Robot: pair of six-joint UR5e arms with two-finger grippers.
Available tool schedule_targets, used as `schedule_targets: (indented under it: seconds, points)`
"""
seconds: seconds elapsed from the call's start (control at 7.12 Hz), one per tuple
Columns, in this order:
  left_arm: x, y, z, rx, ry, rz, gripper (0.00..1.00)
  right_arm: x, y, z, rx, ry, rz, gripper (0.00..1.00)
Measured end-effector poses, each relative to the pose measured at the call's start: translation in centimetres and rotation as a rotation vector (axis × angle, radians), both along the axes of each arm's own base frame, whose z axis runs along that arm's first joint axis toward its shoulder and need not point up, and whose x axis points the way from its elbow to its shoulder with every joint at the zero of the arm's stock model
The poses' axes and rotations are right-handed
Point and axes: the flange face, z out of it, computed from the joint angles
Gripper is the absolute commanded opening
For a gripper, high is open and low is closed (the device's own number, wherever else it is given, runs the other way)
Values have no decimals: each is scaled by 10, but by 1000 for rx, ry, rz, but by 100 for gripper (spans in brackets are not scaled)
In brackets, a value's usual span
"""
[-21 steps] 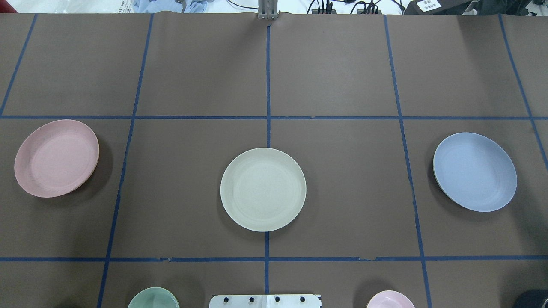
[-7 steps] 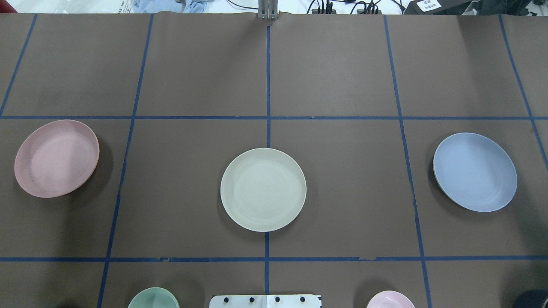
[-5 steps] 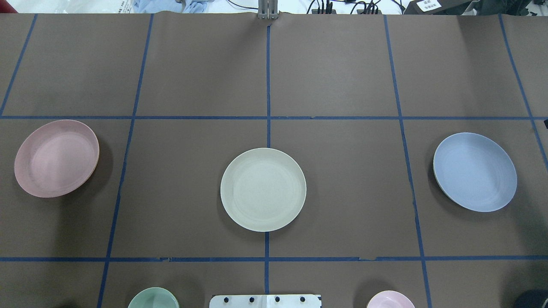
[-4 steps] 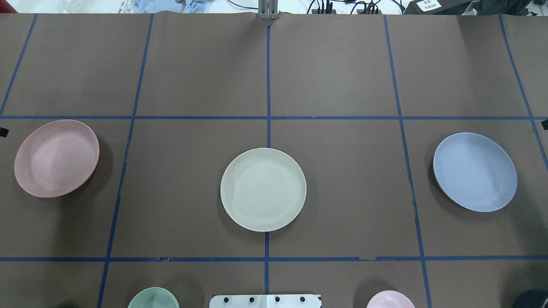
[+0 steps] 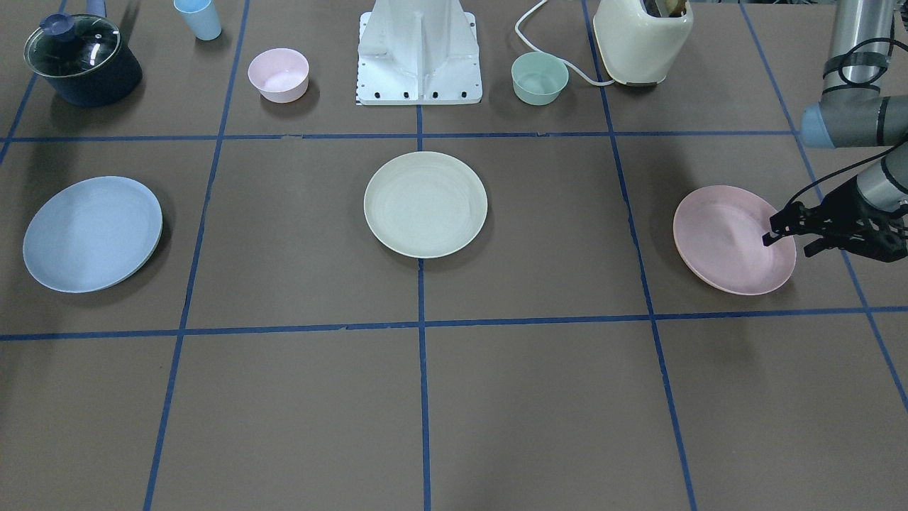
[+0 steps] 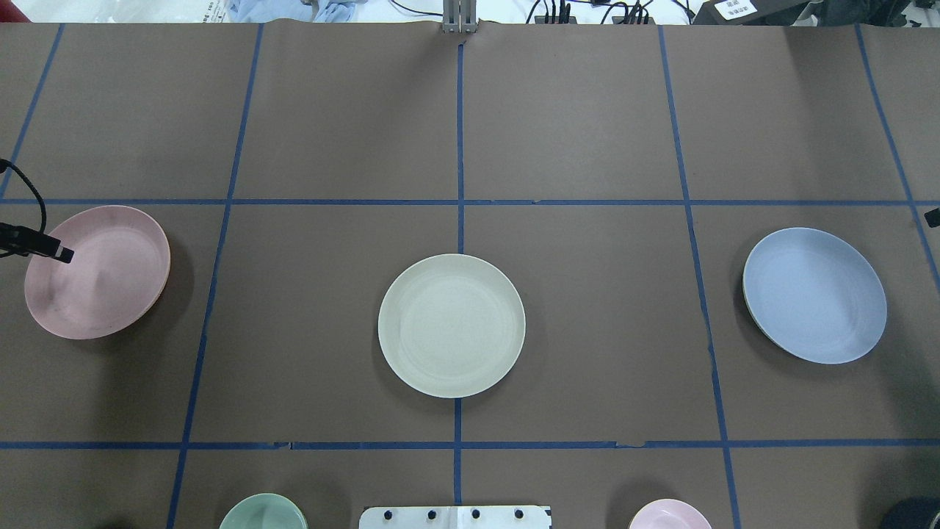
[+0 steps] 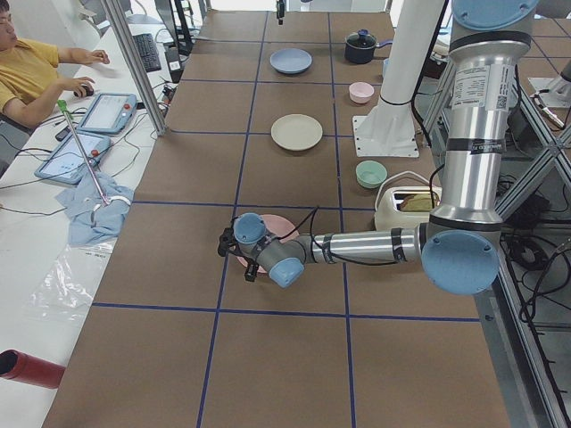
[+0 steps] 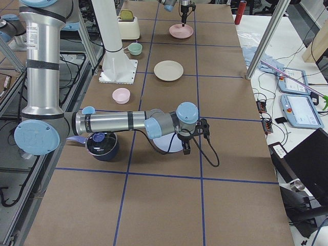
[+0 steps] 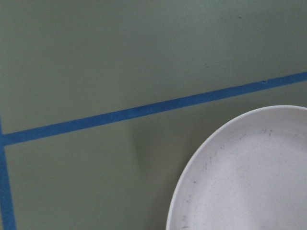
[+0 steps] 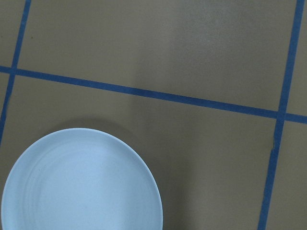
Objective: Stack three plates with pink and blue
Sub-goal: 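Lower the left gripper to the pink plate rim and grasp it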
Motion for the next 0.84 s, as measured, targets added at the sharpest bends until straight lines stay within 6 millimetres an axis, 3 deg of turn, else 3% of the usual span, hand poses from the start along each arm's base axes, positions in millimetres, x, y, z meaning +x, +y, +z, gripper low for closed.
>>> schedule_targets:
  seconds: [0.14,0.28,0.56,0.84]
  points:
    - [4,3,4,-10,-4,7,20,0,0,0,-1,-1,0,100]
    - [5,5,8,-19,-6,11,0,0,1,0,-1,-2,-1,100]
    - [4,10,12,-45,-1,18,0,0,2,-1,0,-8,-3,100]
    - [1,12,-1,-61,63,50,0,-1,3,-2,-1,-18,-6,100]
